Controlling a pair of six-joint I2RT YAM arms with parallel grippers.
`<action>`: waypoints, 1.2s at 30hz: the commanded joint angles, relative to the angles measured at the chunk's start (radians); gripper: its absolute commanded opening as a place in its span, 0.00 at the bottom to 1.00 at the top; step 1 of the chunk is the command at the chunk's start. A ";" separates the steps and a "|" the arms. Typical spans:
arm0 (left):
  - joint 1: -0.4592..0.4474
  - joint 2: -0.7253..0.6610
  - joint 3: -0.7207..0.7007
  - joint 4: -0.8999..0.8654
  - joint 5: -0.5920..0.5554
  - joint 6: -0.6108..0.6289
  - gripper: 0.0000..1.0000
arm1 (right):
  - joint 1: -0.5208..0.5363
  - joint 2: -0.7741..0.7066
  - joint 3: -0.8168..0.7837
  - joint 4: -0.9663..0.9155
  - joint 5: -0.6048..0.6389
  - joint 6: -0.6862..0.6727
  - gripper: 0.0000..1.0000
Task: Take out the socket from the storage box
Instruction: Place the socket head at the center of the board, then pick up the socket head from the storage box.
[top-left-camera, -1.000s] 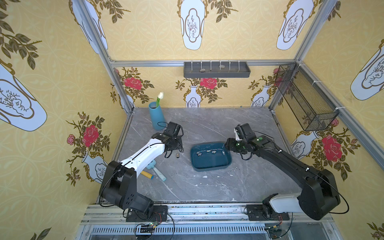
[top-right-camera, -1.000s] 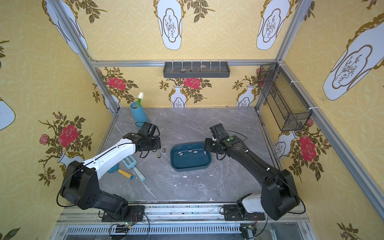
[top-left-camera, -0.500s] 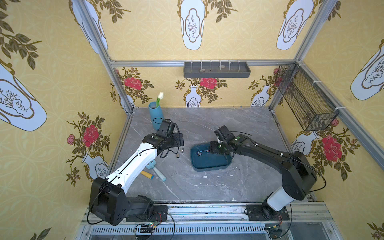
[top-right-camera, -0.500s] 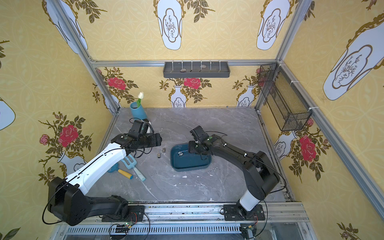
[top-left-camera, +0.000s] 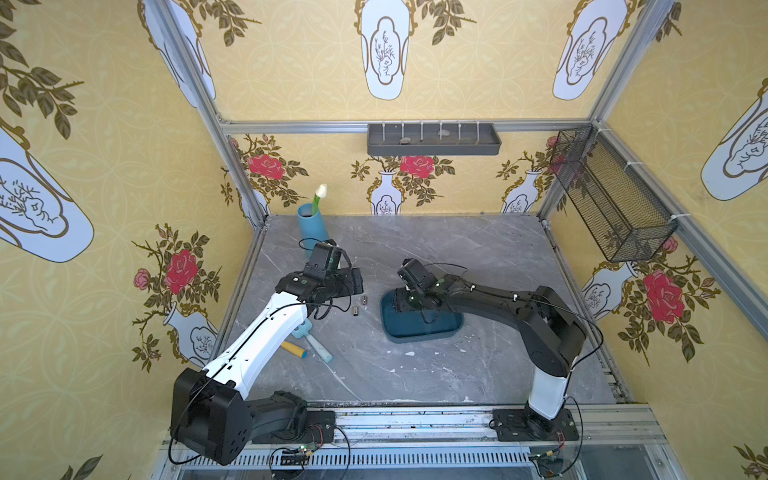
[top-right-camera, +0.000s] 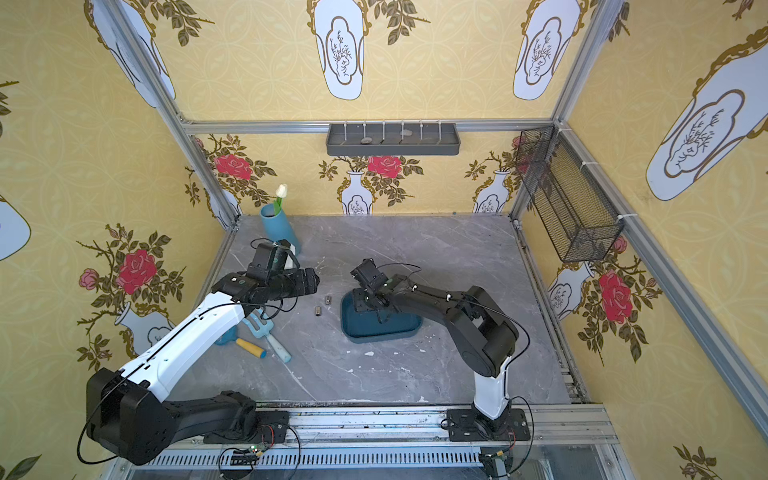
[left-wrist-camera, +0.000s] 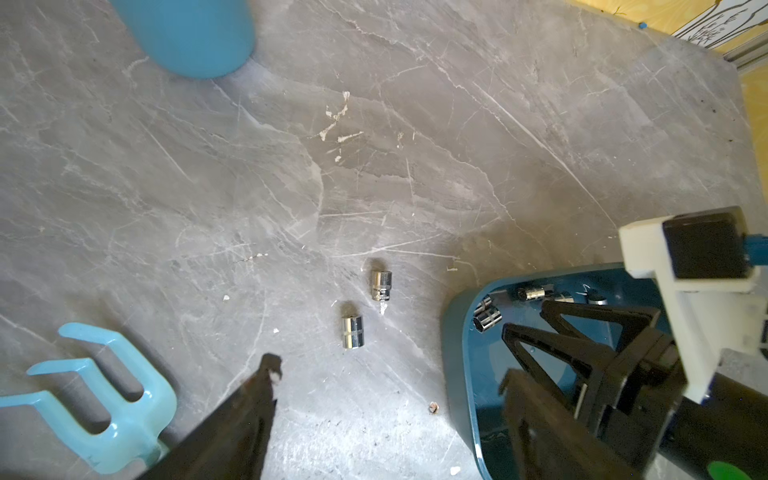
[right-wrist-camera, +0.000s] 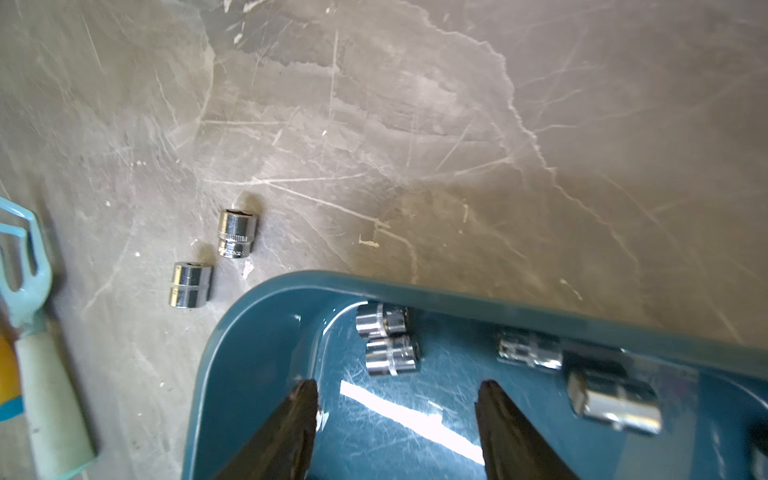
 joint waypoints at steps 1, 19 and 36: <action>0.001 -0.002 -0.008 0.021 0.005 0.011 0.90 | 0.006 0.022 0.003 0.068 0.013 -0.046 0.65; 0.009 -0.002 -0.028 0.033 0.019 0.015 0.89 | 0.034 0.073 -0.039 0.130 0.009 -0.076 0.62; 0.011 -0.006 -0.043 0.044 0.028 0.014 0.89 | 0.048 0.098 -0.042 0.146 0.049 -0.092 0.54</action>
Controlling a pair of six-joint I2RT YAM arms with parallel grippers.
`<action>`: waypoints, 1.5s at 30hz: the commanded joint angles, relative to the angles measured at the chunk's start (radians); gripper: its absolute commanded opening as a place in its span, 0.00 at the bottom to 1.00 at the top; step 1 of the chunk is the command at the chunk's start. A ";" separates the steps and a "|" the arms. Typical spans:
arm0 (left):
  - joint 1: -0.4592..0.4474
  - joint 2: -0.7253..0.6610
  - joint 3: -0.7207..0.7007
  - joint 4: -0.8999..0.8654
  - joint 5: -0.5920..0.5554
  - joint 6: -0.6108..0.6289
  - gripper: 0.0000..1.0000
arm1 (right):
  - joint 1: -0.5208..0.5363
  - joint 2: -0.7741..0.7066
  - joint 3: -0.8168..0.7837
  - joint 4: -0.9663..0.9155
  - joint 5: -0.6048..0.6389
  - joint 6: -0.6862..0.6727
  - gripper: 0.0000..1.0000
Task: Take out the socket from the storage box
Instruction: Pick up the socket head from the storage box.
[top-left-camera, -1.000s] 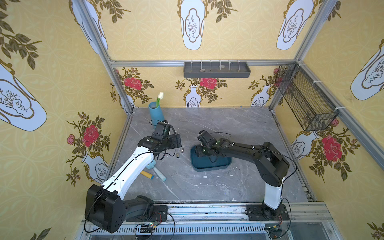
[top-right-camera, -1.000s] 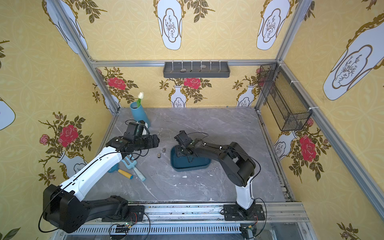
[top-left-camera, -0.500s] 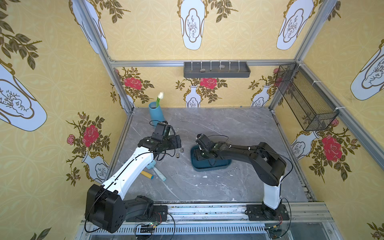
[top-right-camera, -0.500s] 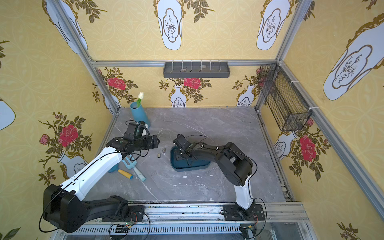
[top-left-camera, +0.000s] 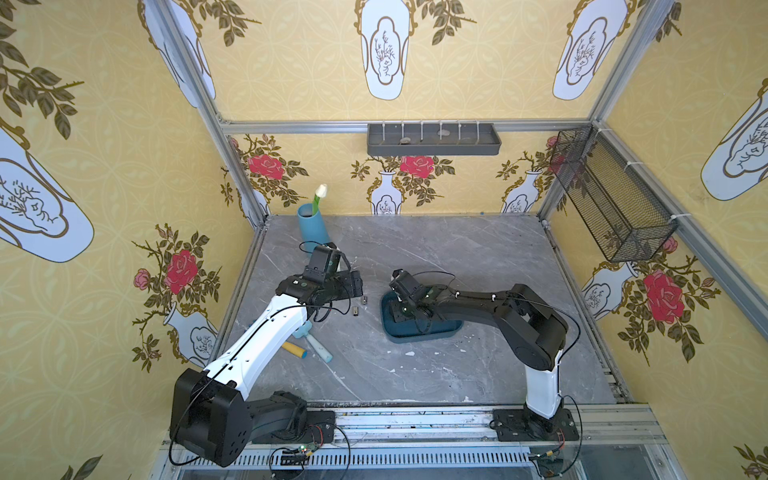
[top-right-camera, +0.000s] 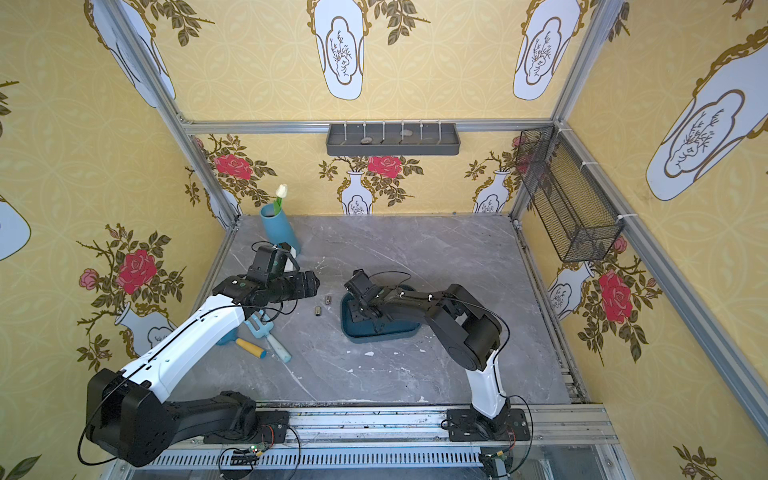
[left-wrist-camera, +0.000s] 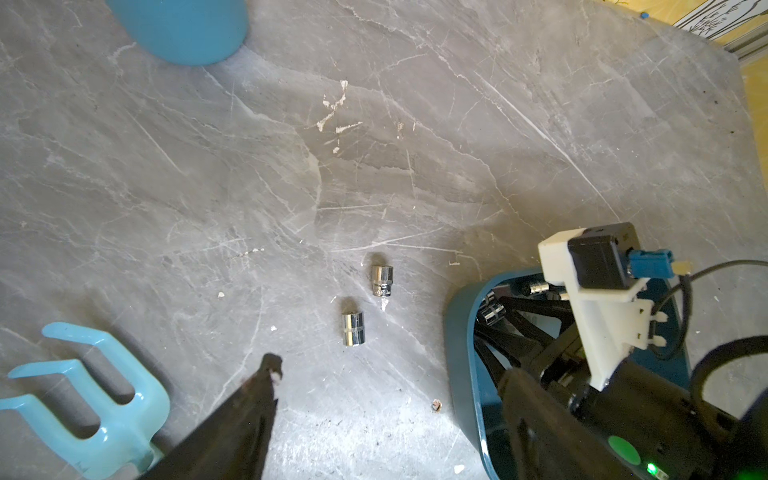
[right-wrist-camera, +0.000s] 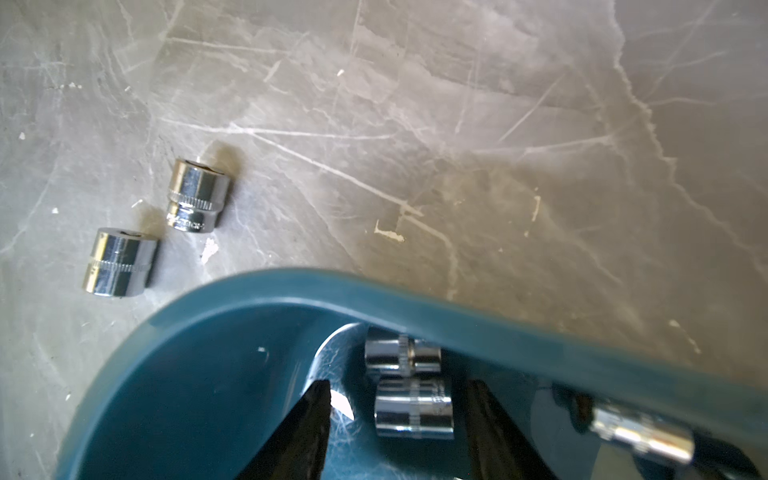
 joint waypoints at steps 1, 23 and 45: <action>0.003 0.000 -0.008 0.017 0.010 0.005 0.89 | 0.001 0.006 -0.002 0.020 0.023 -0.013 0.53; 0.006 0.008 -0.006 0.024 0.017 0.003 0.89 | 0.003 -0.003 -0.003 0.007 0.034 -0.018 0.25; 0.007 0.035 0.019 0.036 0.037 -0.001 0.89 | -0.002 -0.343 -0.096 -0.164 0.104 -0.020 0.24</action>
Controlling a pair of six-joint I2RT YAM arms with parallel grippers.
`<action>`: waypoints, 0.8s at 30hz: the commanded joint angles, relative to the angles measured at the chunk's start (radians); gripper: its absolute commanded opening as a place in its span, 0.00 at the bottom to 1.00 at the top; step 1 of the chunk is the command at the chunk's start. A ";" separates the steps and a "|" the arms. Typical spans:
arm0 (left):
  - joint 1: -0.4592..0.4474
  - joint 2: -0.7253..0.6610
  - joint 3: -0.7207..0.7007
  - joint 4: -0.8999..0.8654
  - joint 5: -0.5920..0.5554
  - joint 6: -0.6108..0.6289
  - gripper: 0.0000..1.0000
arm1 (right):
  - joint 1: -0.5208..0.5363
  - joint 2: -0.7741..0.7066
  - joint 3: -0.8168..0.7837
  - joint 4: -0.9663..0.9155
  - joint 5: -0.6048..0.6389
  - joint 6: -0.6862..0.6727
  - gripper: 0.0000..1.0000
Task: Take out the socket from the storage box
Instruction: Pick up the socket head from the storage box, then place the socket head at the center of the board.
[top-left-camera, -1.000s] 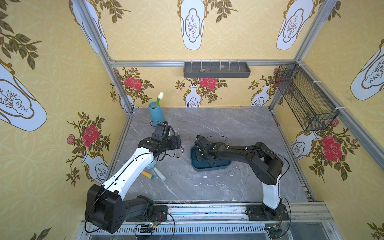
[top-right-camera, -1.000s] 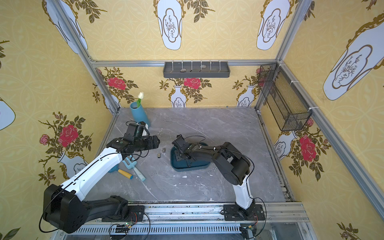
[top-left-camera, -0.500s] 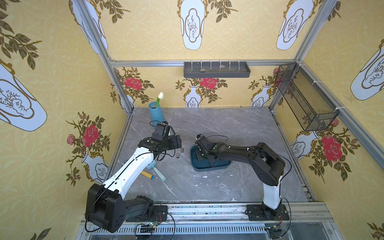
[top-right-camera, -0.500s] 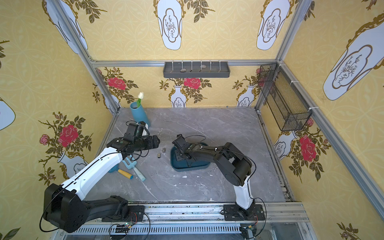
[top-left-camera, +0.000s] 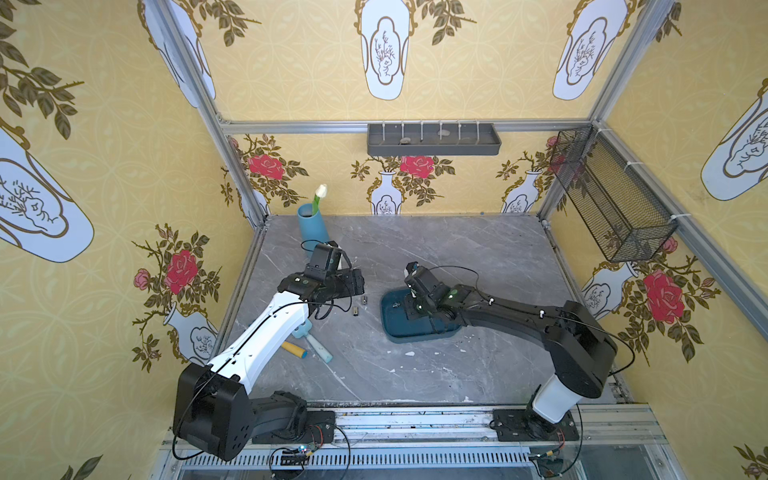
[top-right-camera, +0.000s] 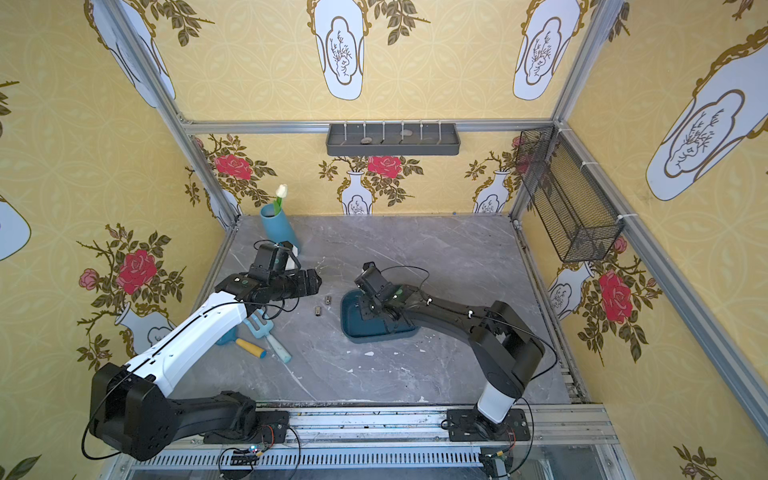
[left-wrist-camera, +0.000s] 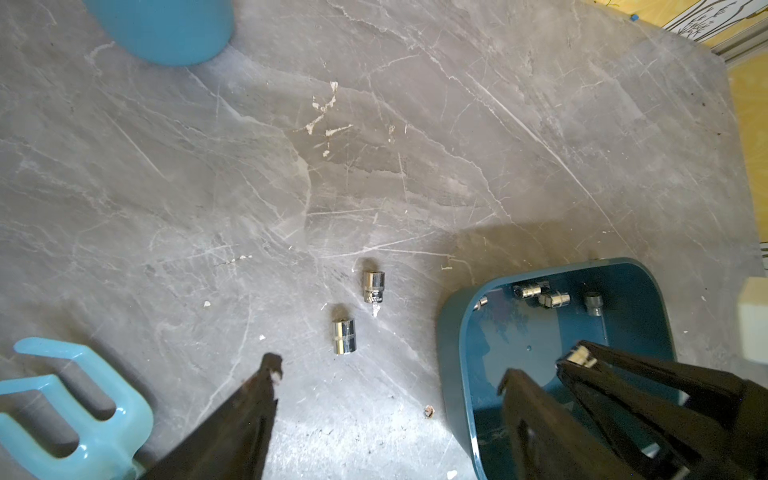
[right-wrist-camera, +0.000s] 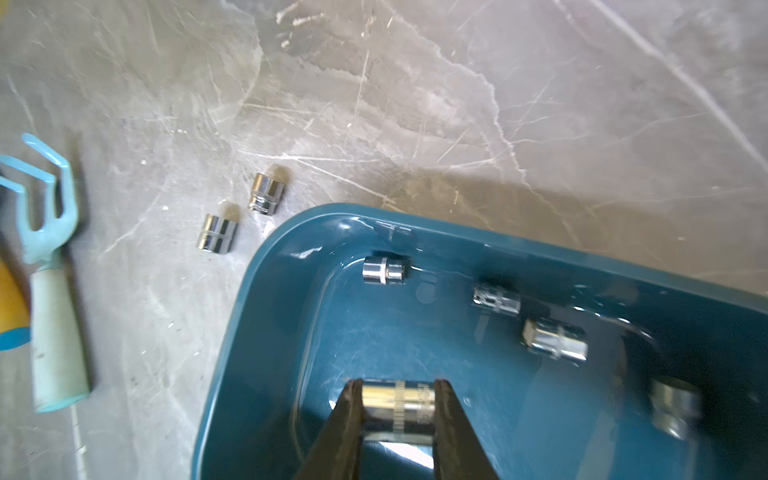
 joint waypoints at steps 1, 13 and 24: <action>0.001 0.008 0.008 0.016 0.012 -0.003 0.89 | -0.009 -0.048 0.006 -0.058 0.049 -0.018 0.24; 0.000 0.010 0.004 0.017 0.018 -0.008 0.89 | -0.235 -0.260 -0.079 -0.133 0.035 -0.069 0.24; 0.002 0.022 -0.001 0.020 0.026 -0.015 0.89 | -0.559 -0.351 -0.232 -0.092 -0.145 -0.088 0.26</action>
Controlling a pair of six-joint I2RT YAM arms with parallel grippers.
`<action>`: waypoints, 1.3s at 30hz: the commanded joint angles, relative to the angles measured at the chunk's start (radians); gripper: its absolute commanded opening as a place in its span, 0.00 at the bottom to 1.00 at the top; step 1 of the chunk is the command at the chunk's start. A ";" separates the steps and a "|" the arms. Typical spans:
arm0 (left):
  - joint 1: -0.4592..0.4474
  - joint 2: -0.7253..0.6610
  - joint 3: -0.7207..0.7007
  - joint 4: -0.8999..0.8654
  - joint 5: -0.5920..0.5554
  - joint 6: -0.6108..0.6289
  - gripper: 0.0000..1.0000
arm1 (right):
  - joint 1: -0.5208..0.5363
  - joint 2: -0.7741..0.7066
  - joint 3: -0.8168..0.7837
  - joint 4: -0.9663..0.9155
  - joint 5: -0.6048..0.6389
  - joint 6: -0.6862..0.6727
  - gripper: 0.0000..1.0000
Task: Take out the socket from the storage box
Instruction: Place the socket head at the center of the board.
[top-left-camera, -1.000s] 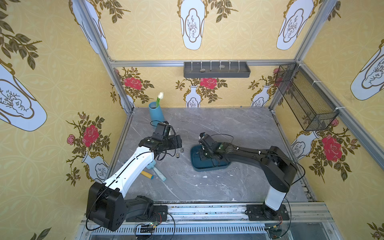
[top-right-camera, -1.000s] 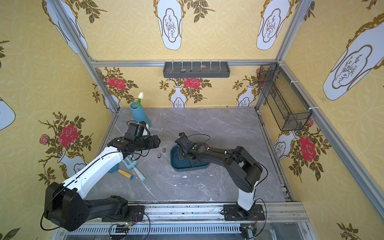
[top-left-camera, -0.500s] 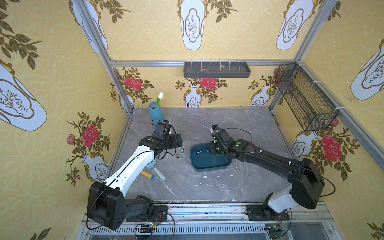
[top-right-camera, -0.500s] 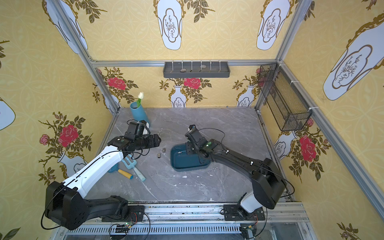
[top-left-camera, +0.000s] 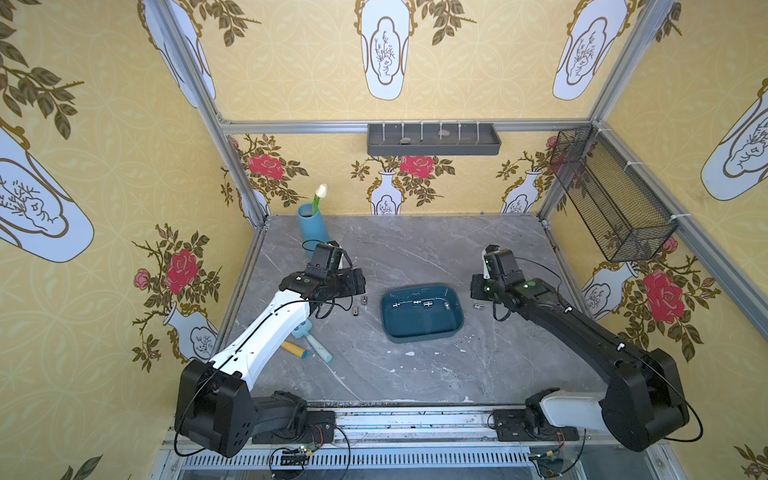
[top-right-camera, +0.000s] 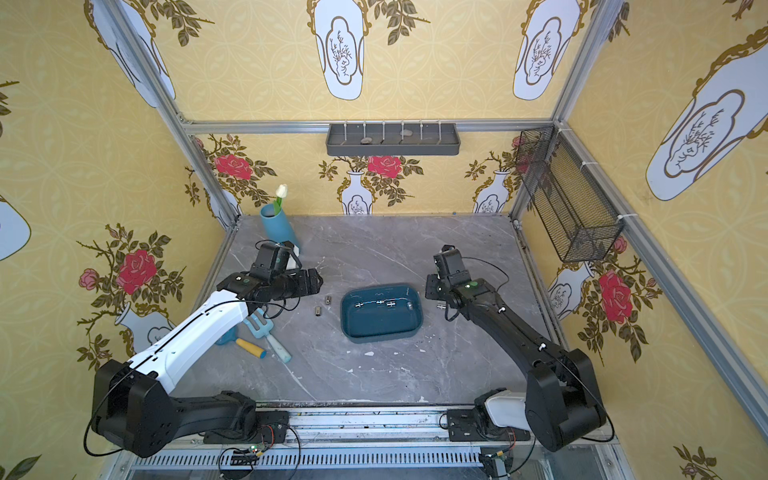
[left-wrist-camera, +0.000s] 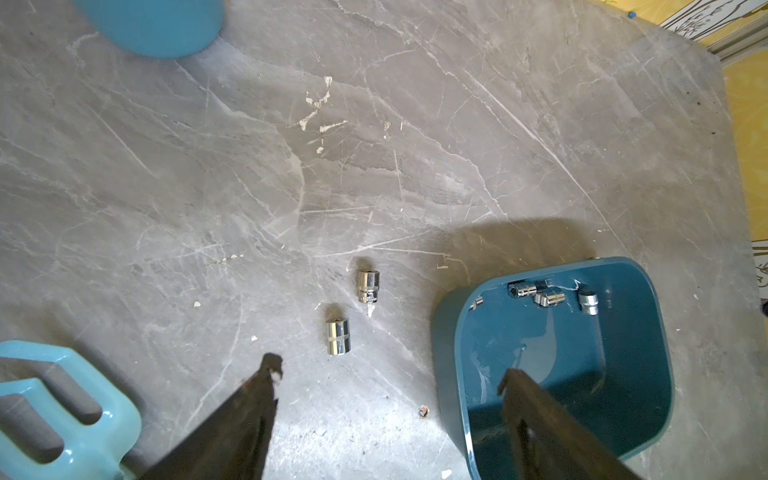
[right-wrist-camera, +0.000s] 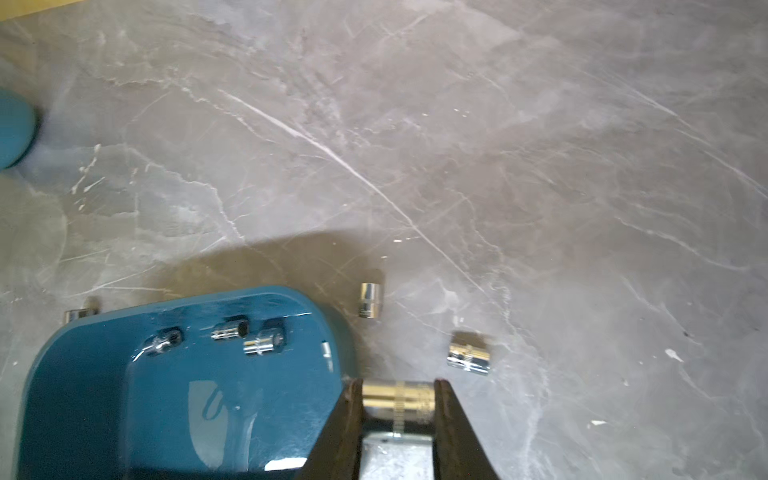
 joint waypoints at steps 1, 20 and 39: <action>0.001 0.007 -0.004 0.018 0.006 -0.004 0.89 | -0.063 0.003 -0.026 0.019 -0.073 -0.011 0.26; 0.001 0.010 -0.014 0.016 0.005 -0.007 0.89 | -0.226 0.203 -0.077 0.023 -0.070 0.056 0.26; 0.003 0.004 -0.024 0.017 0.002 -0.006 0.89 | -0.227 0.304 -0.021 -0.014 -0.039 0.068 0.30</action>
